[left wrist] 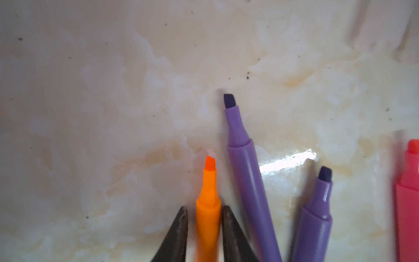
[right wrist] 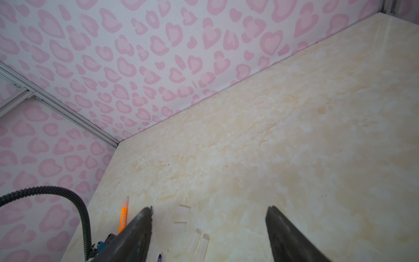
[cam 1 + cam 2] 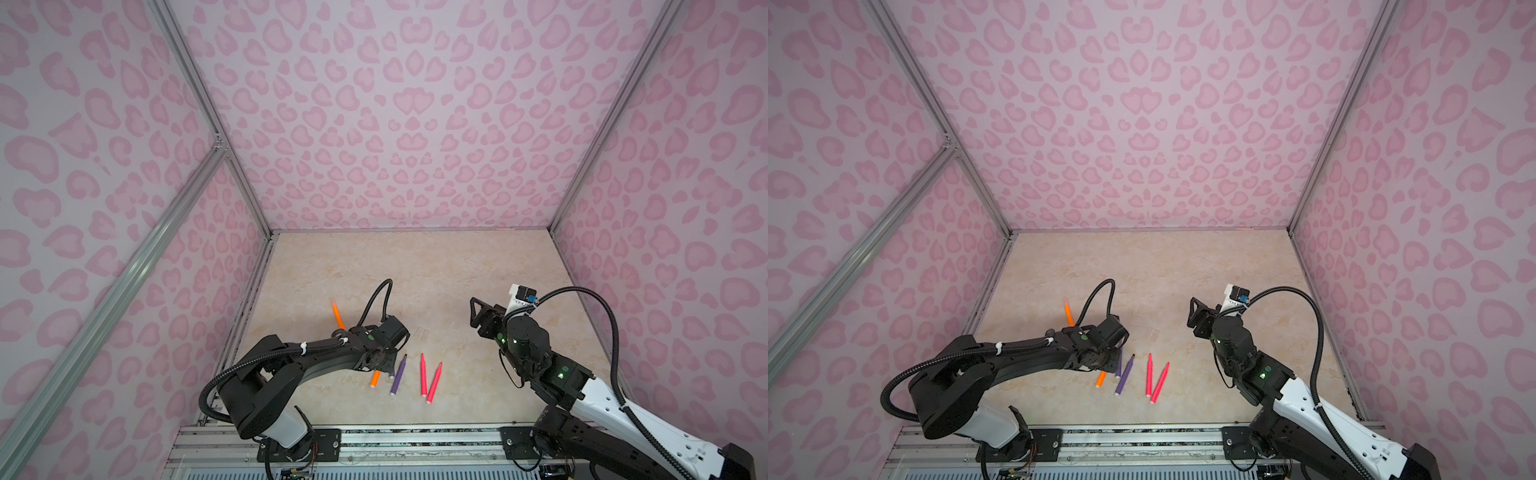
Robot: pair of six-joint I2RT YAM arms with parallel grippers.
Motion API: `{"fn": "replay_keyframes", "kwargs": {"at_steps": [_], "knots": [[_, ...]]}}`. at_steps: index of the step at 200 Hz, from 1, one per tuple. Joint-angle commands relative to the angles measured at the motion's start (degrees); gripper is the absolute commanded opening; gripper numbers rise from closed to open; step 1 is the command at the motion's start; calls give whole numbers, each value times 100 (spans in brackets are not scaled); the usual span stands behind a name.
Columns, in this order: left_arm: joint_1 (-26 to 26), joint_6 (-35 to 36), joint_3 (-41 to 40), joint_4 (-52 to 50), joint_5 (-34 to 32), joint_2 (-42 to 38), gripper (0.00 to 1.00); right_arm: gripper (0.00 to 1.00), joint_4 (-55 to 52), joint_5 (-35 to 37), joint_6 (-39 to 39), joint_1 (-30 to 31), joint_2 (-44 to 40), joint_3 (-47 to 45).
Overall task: Insert pens into pen caps
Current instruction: Pick up a pen from the center of the table.
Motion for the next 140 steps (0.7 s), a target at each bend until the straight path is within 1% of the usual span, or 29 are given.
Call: {"fn": "replay_keyframes", "kwargs": {"at_steps": [1,24,140], "knots": [[3,-16,-88,-259,319,92,29,80,46,47,6,9,-24,-33],[-1,-11,-122,-244,328,68,31,80,46,57,1,7,-16,-33],[-9,-2,-70,-468,309,233,29,80,46,48,3,7,-20,-32]]}}
